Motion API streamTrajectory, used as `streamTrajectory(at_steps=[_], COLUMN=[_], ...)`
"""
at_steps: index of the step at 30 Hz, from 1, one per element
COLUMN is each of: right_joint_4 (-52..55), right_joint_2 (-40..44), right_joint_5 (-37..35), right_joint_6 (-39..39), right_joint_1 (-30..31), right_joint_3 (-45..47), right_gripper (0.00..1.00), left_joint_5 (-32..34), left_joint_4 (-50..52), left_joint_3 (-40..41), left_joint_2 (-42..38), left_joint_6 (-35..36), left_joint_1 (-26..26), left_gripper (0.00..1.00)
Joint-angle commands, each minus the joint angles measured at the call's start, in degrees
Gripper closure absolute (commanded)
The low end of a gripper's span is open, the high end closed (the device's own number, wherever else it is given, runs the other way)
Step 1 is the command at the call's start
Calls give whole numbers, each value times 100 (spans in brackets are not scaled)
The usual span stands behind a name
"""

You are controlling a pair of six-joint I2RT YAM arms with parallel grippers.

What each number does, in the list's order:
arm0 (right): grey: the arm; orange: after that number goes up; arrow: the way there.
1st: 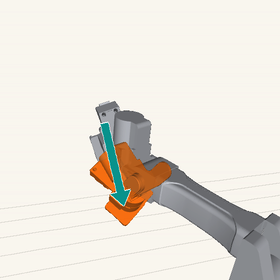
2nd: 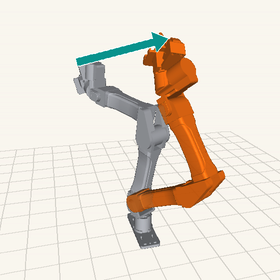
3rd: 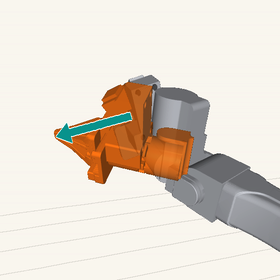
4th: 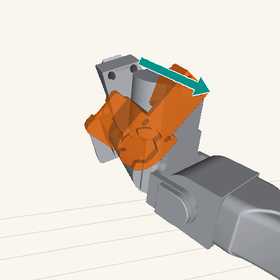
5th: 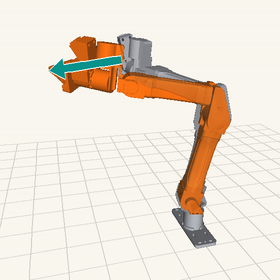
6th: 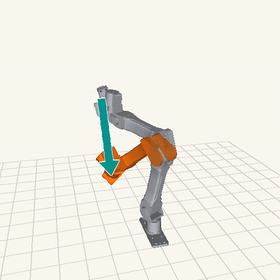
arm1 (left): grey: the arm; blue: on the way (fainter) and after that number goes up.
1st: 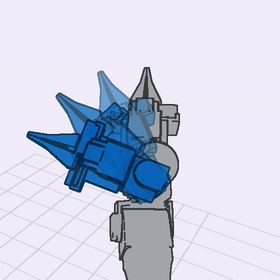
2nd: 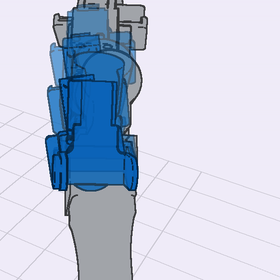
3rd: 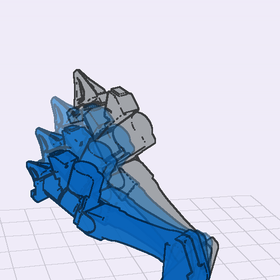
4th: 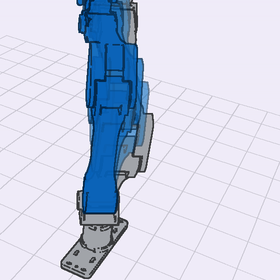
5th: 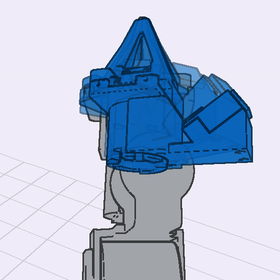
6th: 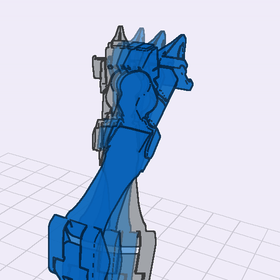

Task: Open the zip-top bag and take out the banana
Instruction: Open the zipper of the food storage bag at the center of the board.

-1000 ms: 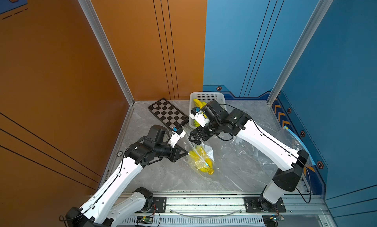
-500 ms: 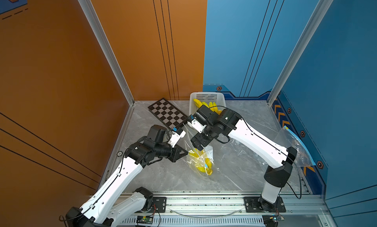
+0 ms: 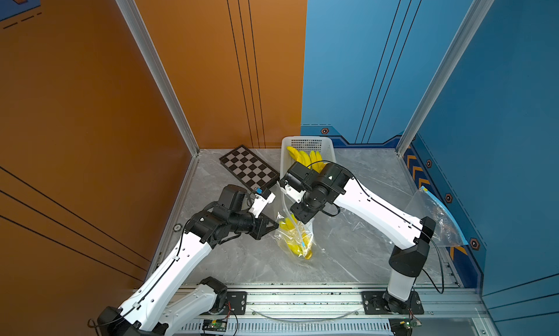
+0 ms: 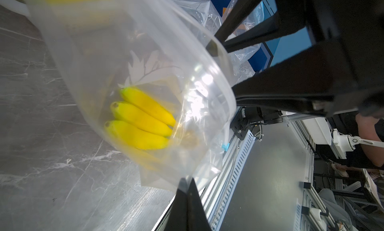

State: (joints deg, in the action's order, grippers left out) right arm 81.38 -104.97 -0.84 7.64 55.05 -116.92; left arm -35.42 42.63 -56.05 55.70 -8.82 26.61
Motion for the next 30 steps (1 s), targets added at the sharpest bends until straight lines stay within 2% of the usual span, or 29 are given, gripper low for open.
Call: streamTrajectory(at_steps=[1, 2, 3, 8, 9, 10, 11, 13, 14, 18, 23, 24, 27, 30], right_joint_4=[239, 200, 170, 61, 38, 15, -11, -47, -67, -157, -299, -362, -513, -631], right_joint_2=[254, 245, 225, 57, 43, 30, 29, 16, 3, -41, -43, -31, 16, 101], right_joint_5=[-154, -124, -112, 18, 58, 90, 109, 148, 168, 279, 409, 458, 564, 596], right_joint_6=[62, 100, 134, 271, 290, 317, 355, 412, 459, 599, 873, 932, 1135, 1246], right_joint_1=[-81, -90, -91, -60, -54, -47, -52, -50, -47, -25, -1, 12, 44, 98], right_joint_3=[265, 243, 188, -182, -226, -264, -299, -367, -398, -454, -481, -480, -489, -489], right_gripper=[75, 90, 97, 100, 100, 100, 100, 100, 100, 100, 100, 100, 100, 100], left_joint_5=[137, 156, 166, 373, 431, 465, 498, 586, 647, 920, 575, 668, 1477, 1463], left_joint_4=[-93, -89, -93, -92, -89, -89, -88, -89, -90, -88, -211, -211, -203, -177], left_joint_3=[24, 8, 7, -108, -152, -224, -257, -568, -679, -1040, -1115, -1095, -960, -991], left_joint_2=[-79, -73, -69, -16, -18, -28, -49, -130, -200, -382, -69, -13, -24, 152], left_joint_6=[16, 37, 44, -48, -108, -177, -248, -411, -540, -1458, -2340, -2511, -3425, -4018], left_joint_1=[-36, -17, -8, 20, 12, 0, 2, -20, -45, -242, -85, 3, 270, 397], left_gripper=[100, 100, 100, 100, 95, 73, 47, 7, 2, 2, 2, 2, 2, 2])
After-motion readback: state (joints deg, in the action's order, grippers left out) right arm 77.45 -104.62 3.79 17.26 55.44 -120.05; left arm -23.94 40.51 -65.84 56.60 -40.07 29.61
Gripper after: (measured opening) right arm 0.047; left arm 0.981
